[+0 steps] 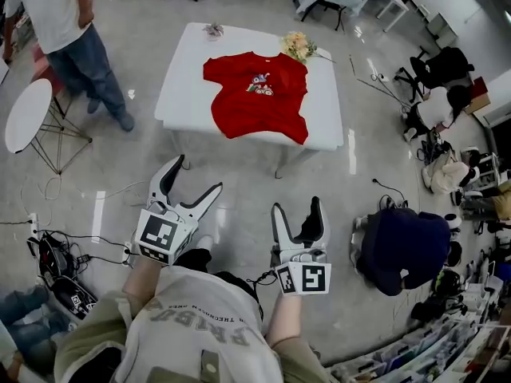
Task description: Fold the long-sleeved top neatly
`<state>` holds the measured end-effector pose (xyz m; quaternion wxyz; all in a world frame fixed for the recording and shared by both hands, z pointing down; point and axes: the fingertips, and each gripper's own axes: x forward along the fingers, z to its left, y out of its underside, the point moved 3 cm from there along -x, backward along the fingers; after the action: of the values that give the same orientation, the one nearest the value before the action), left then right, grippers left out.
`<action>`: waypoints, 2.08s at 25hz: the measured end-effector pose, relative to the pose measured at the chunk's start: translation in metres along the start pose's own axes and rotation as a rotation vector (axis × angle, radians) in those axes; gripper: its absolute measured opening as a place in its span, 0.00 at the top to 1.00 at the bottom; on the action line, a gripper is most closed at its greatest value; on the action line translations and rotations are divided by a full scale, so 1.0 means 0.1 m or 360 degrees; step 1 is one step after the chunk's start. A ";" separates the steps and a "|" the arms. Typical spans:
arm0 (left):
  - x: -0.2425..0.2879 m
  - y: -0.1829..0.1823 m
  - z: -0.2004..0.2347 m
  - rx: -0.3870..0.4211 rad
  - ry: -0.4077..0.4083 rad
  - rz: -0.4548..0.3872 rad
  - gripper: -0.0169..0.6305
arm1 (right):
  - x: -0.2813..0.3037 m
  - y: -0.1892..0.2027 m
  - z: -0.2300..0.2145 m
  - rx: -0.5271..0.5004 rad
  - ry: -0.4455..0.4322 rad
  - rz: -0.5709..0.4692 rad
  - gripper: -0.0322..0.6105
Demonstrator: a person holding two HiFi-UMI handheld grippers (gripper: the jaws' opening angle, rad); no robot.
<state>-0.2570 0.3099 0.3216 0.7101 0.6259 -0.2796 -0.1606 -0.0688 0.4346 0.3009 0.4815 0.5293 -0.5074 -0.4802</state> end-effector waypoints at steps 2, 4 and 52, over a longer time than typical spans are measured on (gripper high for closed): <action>0.13 -0.02 0.16 -0.0005 0.0011 0.0005 0.38 | 0.18 0.00 -0.01 -0.0012 0.0015 0.0004 0.38; 0.22 -0.03 0.26 -0.0009 0.0018 0.0005 0.38 | 0.32 0.01 -0.03 -0.0032 0.0021 0.0014 0.38; 2.64 0.25 0.96 -0.0028 -0.0181 0.0322 0.39 | 2.66 0.74 -1.91 -0.0036 -0.0218 0.0307 0.38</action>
<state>-0.1088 0.0848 0.4038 0.7111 0.5782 -0.3798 -0.1256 0.1227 0.1713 0.3836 0.4956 0.4385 -0.5821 -0.4725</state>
